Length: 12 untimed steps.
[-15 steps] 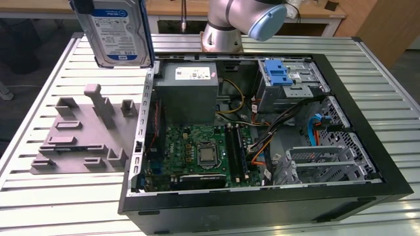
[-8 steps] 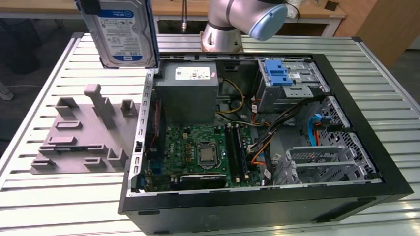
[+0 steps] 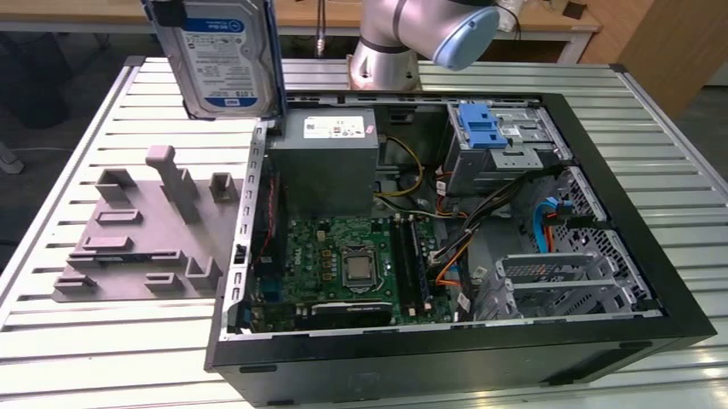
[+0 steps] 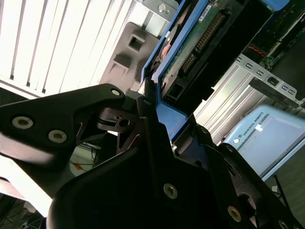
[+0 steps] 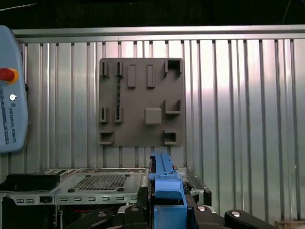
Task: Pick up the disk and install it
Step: 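Pick up the disk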
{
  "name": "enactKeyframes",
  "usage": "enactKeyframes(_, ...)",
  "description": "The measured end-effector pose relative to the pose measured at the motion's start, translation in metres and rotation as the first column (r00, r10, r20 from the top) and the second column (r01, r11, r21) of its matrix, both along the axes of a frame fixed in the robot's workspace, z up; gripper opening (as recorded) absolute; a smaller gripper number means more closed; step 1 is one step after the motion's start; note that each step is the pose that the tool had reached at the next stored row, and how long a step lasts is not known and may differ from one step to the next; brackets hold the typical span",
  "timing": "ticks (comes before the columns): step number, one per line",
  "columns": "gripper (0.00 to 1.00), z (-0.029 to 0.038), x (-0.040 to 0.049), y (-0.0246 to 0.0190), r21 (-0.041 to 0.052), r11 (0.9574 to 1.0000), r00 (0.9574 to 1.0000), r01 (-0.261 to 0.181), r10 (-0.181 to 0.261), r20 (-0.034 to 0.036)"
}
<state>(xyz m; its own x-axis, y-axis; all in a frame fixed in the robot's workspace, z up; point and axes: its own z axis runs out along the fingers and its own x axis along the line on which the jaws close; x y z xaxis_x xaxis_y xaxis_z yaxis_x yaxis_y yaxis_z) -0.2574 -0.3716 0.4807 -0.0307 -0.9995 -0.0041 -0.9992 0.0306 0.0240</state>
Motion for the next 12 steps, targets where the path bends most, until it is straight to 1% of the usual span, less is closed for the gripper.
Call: enactKeyframes(12,0.36,0.0001,0.0172,-0.0036,-0.0001,1.0000,1.0000,0.000,0.000,-0.0004)
